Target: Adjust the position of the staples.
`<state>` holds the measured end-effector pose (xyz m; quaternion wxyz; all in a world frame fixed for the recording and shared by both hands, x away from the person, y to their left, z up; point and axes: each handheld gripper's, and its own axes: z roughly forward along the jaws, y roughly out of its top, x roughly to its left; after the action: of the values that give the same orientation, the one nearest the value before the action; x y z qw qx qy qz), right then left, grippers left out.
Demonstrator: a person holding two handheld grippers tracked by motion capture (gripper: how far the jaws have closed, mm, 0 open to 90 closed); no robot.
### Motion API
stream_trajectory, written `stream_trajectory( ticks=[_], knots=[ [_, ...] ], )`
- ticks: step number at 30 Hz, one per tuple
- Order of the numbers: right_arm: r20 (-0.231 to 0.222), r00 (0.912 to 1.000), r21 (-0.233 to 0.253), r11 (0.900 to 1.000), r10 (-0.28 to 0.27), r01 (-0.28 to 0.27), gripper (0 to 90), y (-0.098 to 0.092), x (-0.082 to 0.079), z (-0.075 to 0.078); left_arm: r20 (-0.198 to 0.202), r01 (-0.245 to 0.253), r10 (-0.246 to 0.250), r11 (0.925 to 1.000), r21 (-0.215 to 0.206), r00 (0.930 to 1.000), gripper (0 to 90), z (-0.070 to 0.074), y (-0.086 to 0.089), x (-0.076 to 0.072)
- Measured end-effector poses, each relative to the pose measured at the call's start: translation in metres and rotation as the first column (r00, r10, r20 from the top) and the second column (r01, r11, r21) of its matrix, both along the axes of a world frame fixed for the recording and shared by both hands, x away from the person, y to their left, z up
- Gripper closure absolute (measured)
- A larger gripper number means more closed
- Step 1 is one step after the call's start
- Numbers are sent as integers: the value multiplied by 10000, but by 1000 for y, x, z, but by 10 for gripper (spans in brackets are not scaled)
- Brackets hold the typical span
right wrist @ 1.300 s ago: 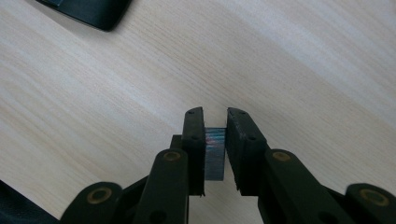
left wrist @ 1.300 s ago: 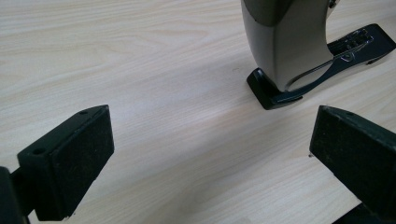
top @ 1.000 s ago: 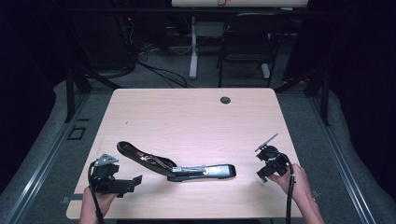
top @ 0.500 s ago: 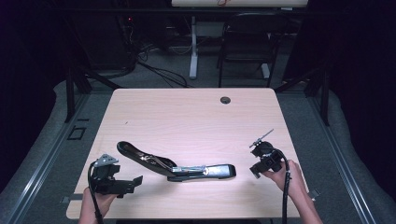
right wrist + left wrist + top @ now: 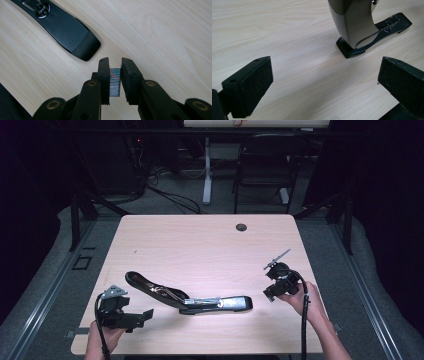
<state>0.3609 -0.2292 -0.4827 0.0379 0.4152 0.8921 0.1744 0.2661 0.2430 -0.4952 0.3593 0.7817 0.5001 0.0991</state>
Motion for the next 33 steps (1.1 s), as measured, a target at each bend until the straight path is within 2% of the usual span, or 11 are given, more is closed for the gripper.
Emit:
stream_trajectory(
  ticks=[2,4,6,7,16,17,18,21,22,27,33],
  knots=[
    [155,9998,149,9998,119,-121,779,3,1,0,-26,-69,69,10000,18,10000,1,0,0,0],
    [235,9989,-115,9991,410,-407,779,6,3,1,-31,-74,74,10000,-1,10000,1,-1,1,0],
    [218,9988,18,9990,439,-439,779,9,4,2,-22,-72,71,10000,-57,10000,1,-1,1,0],
    [312,9979,-101,9984,565,-562,779,10,5,3,-24,-66,66,10000,-62,10000,1,-1,1,0],
    [289,9934,-28,9938,1111,-1111,779,23,13,7,-113,-131,131,9999,27,9999,1,-1,1,0],
    [335,9940,213,9943,1040,-1048,779,25,12,5,-154,-114,114,9999,16,9998,1,-2,1,0],
    [350,9918,-14,9924,1232,-1232,779,26,14,5,-171,-94,94,10000,32,9998,1,-2,1,0],
    [305,9906,2,9911,1332,-1332,779,30,17,5,-179,-41,41,10000,18,9998,1,-1,1,1],
    [348,9912,161,9916,1281,-1287,779,31,18,4,-171,-48,48,10000,8,9998,1,-2,1,1],
    [421,9862,126,9870,1598,-1605,779,38,20,7,-154,-82,82,10000,0,9998,1,-2,1,1],
    [692,9809,385,9821,1817,-1846,779,45,22,10,-180,-89,89,9999,49,9998,1,-2,1,1]
  ],
)
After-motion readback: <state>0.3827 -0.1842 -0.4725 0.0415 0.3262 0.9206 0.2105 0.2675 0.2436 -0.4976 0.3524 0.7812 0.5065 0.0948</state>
